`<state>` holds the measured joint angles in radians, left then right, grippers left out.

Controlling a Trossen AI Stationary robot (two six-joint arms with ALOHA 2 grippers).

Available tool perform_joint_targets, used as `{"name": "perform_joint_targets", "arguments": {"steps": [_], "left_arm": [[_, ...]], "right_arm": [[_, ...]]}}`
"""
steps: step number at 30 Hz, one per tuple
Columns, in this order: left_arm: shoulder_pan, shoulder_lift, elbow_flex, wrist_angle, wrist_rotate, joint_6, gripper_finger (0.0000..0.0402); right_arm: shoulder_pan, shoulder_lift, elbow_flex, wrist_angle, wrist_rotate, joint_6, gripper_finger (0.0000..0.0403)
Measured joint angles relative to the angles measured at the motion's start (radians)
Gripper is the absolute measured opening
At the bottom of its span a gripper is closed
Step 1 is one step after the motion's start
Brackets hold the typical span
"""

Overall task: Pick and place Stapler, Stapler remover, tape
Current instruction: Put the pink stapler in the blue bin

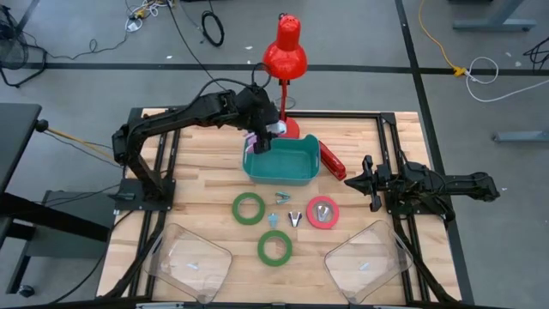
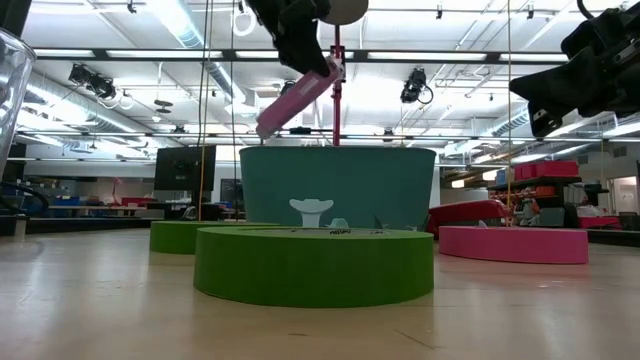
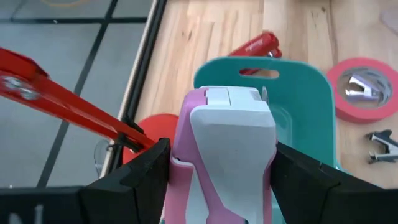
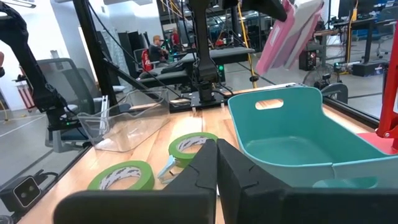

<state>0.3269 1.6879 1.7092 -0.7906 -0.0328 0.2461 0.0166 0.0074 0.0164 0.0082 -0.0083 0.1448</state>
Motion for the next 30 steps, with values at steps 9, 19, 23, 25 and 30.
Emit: {"name": "perform_joint_targets", "arguments": {"steps": [9, 19, 23, 25, 30], "left_arm": [[-0.036, -0.125, -0.220, 0.196, -0.024, -0.079, 0.0241], [-0.029, -0.226, -0.351, 0.221, -0.045, -0.097, 0.0242], [-0.014, -0.217, -0.351, 0.190, -0.006, -0.032, 0.0243], [-0.009, -0.202, -0.351, 0.157, -0.010, 0.011, 0.0243], [0.002, -0.193, -0.352, 0.059, -0.068, 0.090, 0.0241]], "right_arm": [[0.000, 0.000, 0.000, 0.000, -0.001, 0.000, 0.0006], [0.000, 0.000, 0.000, 0.000, 0.000, 0.000, 0.0006], [0.000, 0.000, 0.000, 0.000, 0.000, 0.000, 0.0006], [0.000, 0.000, 0.000, 0.000, 0.000, 0.000, 0.0006], [0.000, 0.000, 0.000, 0.000, 0.000, 0.000, 0.0006]]}}
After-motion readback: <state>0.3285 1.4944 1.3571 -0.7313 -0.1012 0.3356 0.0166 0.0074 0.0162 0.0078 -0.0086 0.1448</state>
